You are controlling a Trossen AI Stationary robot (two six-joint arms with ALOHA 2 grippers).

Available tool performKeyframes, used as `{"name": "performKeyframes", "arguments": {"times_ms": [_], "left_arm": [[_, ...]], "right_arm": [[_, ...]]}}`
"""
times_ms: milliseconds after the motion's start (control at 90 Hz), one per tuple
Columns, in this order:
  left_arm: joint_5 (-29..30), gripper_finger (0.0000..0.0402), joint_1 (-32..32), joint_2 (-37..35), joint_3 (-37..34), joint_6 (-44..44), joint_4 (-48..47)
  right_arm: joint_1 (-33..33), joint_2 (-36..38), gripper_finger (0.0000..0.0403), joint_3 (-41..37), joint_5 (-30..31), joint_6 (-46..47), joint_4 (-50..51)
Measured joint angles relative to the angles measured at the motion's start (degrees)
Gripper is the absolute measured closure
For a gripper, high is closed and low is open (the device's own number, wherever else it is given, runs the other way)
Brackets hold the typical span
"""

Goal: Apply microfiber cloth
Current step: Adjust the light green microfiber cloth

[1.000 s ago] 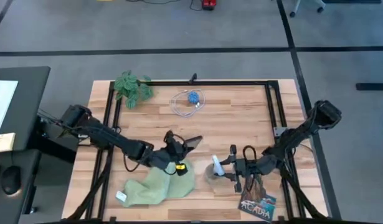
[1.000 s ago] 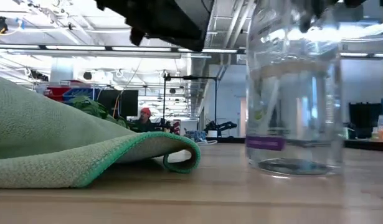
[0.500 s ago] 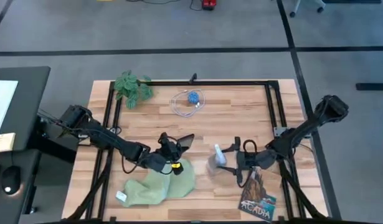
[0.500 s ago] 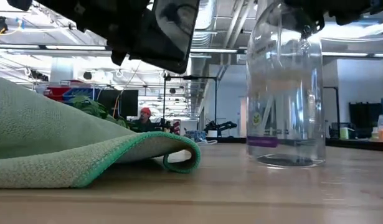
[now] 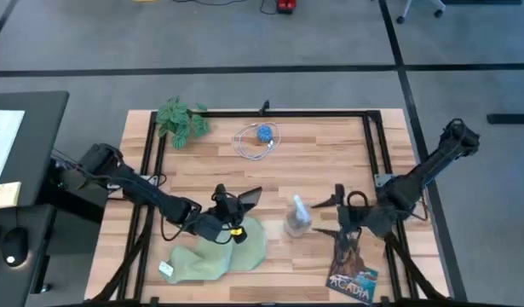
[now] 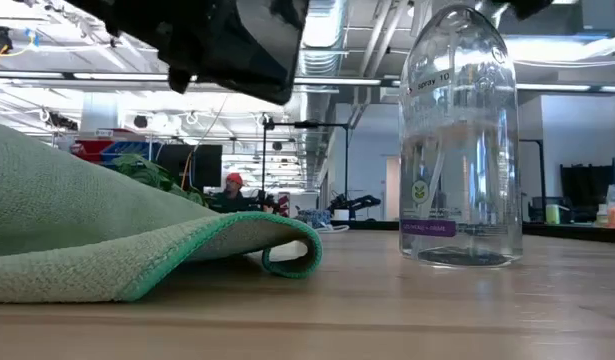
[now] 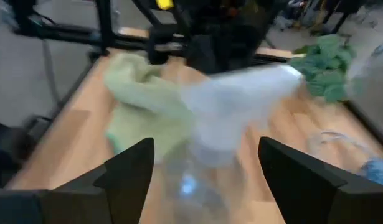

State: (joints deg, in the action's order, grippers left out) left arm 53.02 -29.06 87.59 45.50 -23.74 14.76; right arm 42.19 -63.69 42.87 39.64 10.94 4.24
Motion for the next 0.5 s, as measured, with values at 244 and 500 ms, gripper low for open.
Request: {"name": "performKeyframes", "arguments": {"times_ms": [244, 500], "left_arm": [[9.44, 0.0396, -5.61, -6.43, 0.07, -2.46, -8.64], [12.54, 0.0396, -7.75, -12.00, 0.07, -13.95, -23.35]], "right_arm": [[5.75, -20.31, 0.0127, 12.95, -1.01, 4.01, -2.51], [-0.79, -44.90, 0.0186, 38.25, -11.70, 1.18, -0.50]]}}
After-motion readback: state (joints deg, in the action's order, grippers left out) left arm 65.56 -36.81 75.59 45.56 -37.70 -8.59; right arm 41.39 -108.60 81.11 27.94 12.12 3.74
